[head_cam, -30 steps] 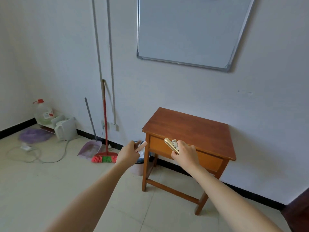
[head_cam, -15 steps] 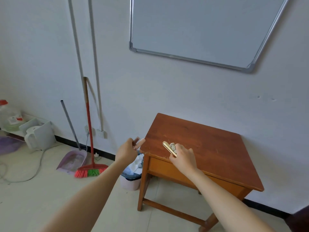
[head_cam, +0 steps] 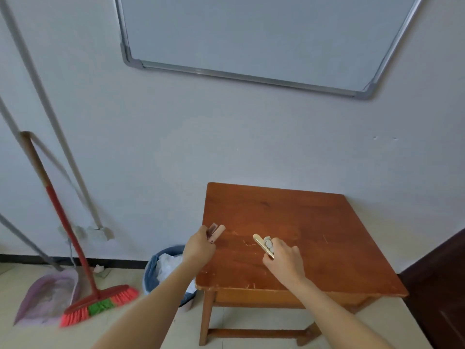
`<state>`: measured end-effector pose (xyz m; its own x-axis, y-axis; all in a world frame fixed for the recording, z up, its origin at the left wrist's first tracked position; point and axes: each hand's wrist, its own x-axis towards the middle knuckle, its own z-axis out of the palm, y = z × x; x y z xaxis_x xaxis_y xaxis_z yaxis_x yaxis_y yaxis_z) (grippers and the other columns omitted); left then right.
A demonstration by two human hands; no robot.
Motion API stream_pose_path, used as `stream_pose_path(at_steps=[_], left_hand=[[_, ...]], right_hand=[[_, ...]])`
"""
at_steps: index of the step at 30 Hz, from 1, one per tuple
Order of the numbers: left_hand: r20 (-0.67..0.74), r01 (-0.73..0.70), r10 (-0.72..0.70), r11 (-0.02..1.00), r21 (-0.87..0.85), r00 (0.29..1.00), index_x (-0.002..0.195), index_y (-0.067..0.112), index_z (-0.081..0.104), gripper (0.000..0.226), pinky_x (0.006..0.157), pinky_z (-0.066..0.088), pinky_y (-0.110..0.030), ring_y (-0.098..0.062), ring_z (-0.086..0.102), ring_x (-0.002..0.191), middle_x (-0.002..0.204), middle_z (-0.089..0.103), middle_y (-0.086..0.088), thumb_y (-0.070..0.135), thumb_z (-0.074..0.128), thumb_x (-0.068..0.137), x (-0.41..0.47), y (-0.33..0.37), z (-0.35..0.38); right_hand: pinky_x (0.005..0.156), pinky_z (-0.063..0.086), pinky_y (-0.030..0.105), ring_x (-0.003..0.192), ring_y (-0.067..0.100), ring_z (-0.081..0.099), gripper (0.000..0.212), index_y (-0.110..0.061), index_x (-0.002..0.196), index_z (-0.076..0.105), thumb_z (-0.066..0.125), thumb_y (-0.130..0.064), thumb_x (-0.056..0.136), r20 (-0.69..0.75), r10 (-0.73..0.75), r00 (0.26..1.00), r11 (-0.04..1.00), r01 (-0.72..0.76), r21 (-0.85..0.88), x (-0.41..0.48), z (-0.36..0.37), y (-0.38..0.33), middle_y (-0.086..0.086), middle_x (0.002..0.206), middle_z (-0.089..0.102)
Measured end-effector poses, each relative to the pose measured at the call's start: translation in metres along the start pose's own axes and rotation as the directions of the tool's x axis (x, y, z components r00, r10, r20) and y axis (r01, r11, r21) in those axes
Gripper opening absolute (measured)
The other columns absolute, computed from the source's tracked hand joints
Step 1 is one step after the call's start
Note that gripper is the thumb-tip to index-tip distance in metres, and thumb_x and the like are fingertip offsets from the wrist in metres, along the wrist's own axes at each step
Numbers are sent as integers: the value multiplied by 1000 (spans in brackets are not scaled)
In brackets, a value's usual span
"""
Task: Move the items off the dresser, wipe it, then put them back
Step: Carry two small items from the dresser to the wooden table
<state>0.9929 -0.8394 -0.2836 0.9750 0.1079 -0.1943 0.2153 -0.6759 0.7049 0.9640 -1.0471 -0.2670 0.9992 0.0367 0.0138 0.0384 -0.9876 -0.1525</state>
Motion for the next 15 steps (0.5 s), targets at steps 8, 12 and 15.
stream_pose_path(at_steps=[8, 12, 15], left_hand=[[31, 64, -66, 996, 60, 997, 95, 14, 40, 10, 73, 45, -30, -20, 53, 81, 113, 61, -6, 8, 46, 90, 90, 22, 30], [6, 100, -101, 993, 65, 995, 95, 13, 41, 7, 66, 42, -30, -19, 52, 79, 117, 59, -1, 9, 43, 89, 137, 42, 37], [-15, 153, -152, 986, 66, 988, 107, 9, 46, 17, 67, 42, -29, -18, 52, 82, 118, 59, -3, 10, 43, 90, 167, 54, 45]], right_hand=[[74, 32, 27, 76, 14, 54, 24, -14, 105, 51, 49, -31, 89, 24, 17, 1000, 999, -18, 46, 102, 21, 29, -2, 104, 62], [78, 35, 26, 86, 13, 59, 30, -14, 114, 51, 49, -33, 90, 63, -50, 997, 993, 43, 110, 158, 29, 35, -2, 110, 61], [81, 37, 26, 90, 13, 60, 31, -15, 116, 50, 49, -33, 90, 84, -90, 992, 988, 78, 135, 195, 33, 38, -1, 111, 61]])
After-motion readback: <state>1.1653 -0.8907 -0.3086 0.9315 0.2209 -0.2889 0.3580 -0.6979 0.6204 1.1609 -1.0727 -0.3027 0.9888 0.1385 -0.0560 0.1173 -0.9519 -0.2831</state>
